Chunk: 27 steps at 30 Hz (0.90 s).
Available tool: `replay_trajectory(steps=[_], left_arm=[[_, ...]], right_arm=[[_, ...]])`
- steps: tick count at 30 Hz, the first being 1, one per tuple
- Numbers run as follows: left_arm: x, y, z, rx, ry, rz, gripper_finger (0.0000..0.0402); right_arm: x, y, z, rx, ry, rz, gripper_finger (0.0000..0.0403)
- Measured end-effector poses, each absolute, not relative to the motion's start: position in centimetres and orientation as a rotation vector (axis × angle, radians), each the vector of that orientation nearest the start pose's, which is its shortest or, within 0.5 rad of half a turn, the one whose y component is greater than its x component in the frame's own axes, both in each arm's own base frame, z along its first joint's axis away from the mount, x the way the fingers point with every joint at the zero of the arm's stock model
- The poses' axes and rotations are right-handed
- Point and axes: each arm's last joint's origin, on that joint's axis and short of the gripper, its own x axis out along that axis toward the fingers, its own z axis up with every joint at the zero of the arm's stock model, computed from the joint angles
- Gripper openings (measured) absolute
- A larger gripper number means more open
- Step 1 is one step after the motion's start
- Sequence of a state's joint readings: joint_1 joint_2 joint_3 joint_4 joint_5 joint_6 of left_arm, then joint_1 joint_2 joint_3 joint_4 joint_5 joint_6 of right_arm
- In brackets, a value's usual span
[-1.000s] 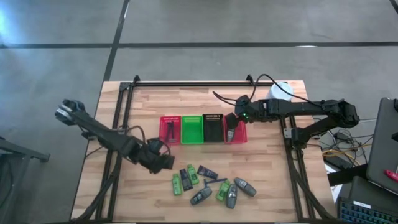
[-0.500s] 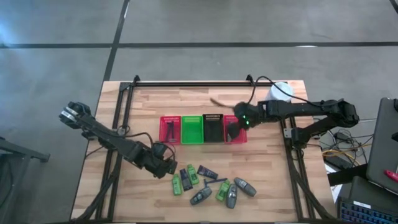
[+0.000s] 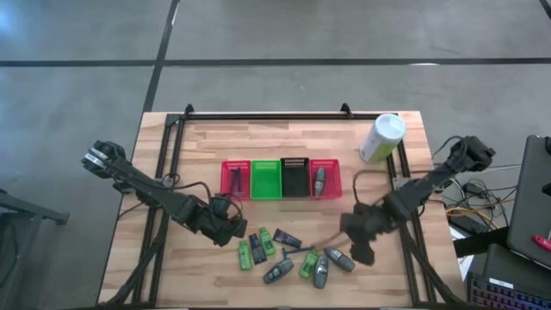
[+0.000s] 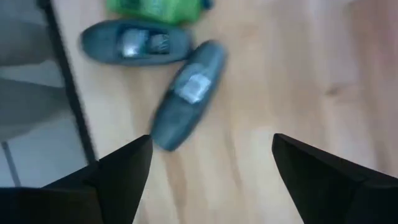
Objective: Pick & Place Travel size toiletries
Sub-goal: Put the black deodorant into the right red bin
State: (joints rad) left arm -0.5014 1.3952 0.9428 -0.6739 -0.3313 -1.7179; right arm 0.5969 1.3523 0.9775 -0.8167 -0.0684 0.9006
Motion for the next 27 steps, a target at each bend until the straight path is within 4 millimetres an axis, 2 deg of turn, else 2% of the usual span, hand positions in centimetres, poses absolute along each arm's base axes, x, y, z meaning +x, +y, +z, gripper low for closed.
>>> replay_trajectory(steps=[4, 10, 15, 23, 27], left_arm=[[23.5, -11.2, 22.4, -1.03, 0.843, 0.702, 0.0246], [23.9, -9.8, 22.8, -0.881, 0.899, 0.616, 0.0246], [24.0, -9.0, 23.0, -0.767, 0.918, 0.562, 0.0246], [23.1, -7.2, 23.8, -0.606, 0.98, 0.541, 0.0246], [22.6, -6.9, 24.4, -0.589, 0.965, 0.513, 0.0246]], right_arm=[[20.6, 16.2, 22.0, 0.501, 1.336, -0.081, 0.0336], [22.9, 19.3, 19.3, 0.63, 1.347, -0.197, 0.0362], [24.5, 20.4, 18.3, 0.51, 1.383, -0.356, 0.0366], [26.6, 22.5, 15.1, 0.394, 1.477, -0.374, 0.0356], [27.0, 22.9, 14.6, 0.382, 1.505, -0.399, 0.0349]])
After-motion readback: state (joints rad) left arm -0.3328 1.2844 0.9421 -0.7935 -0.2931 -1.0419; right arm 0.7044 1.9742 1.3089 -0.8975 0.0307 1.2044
